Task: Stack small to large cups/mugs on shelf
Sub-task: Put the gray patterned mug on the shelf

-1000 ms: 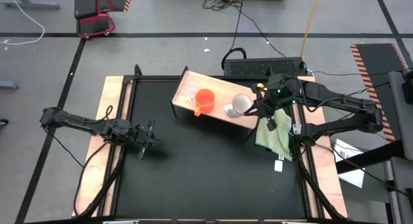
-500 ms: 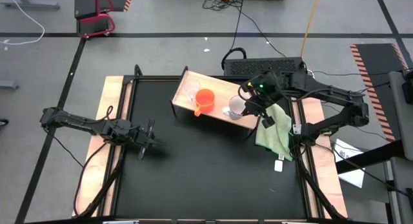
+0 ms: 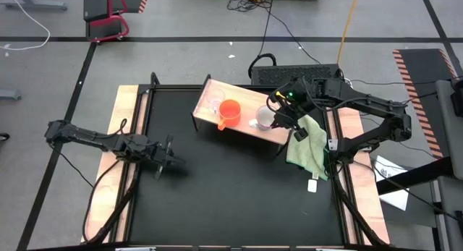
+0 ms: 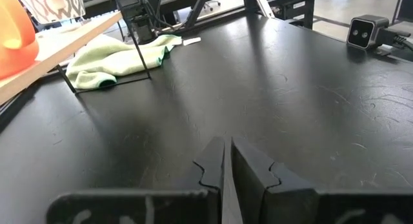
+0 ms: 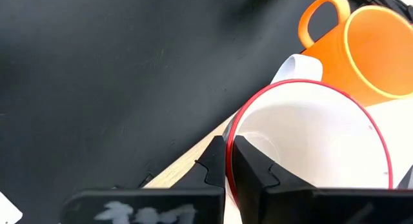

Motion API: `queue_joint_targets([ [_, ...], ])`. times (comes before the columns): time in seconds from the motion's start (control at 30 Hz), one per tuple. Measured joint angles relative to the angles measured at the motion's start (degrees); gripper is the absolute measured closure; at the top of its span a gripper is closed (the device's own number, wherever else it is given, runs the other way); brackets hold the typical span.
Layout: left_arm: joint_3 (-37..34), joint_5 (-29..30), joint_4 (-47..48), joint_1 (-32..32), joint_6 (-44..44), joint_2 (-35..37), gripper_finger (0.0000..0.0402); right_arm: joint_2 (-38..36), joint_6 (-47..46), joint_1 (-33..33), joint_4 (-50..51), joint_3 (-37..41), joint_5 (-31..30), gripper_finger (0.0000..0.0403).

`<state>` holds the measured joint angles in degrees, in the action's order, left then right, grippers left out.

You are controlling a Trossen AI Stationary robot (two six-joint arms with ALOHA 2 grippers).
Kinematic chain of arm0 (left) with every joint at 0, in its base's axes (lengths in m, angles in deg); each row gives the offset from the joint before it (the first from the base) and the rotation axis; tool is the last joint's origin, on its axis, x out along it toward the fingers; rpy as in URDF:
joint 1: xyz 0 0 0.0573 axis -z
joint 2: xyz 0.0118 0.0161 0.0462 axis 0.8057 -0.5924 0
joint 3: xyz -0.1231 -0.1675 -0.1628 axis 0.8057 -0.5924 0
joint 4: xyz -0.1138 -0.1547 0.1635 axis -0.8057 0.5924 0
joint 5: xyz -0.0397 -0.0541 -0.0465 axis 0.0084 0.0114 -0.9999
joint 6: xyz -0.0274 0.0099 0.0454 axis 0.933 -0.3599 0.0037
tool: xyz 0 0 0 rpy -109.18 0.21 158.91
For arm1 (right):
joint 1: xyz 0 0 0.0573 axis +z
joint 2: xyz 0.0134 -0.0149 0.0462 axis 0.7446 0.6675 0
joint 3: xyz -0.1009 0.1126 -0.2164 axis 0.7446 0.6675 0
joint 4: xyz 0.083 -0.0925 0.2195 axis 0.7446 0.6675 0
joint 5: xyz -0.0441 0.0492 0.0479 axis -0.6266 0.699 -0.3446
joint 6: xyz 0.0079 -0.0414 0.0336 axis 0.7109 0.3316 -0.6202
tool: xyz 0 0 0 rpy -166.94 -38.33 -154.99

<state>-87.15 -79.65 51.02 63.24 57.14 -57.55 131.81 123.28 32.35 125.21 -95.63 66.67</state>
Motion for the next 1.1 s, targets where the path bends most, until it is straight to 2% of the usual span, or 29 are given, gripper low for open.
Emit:
queue_joint_targets([
  [0.73, 0.0, -0.1, -0.1, 0.0, 0.0, 0.0, 0.0371, 0.1, 1.4, 0.2, 1.7, 0.0, 0.3, 0.0402],
  [1.1, 0.0, -0.2, -0.1, 0.0, 0.1, 0.0, 0.0371, 3.0, 1.1, 0.5, 1.3, 0.0, 1.8, 0.0402],
])
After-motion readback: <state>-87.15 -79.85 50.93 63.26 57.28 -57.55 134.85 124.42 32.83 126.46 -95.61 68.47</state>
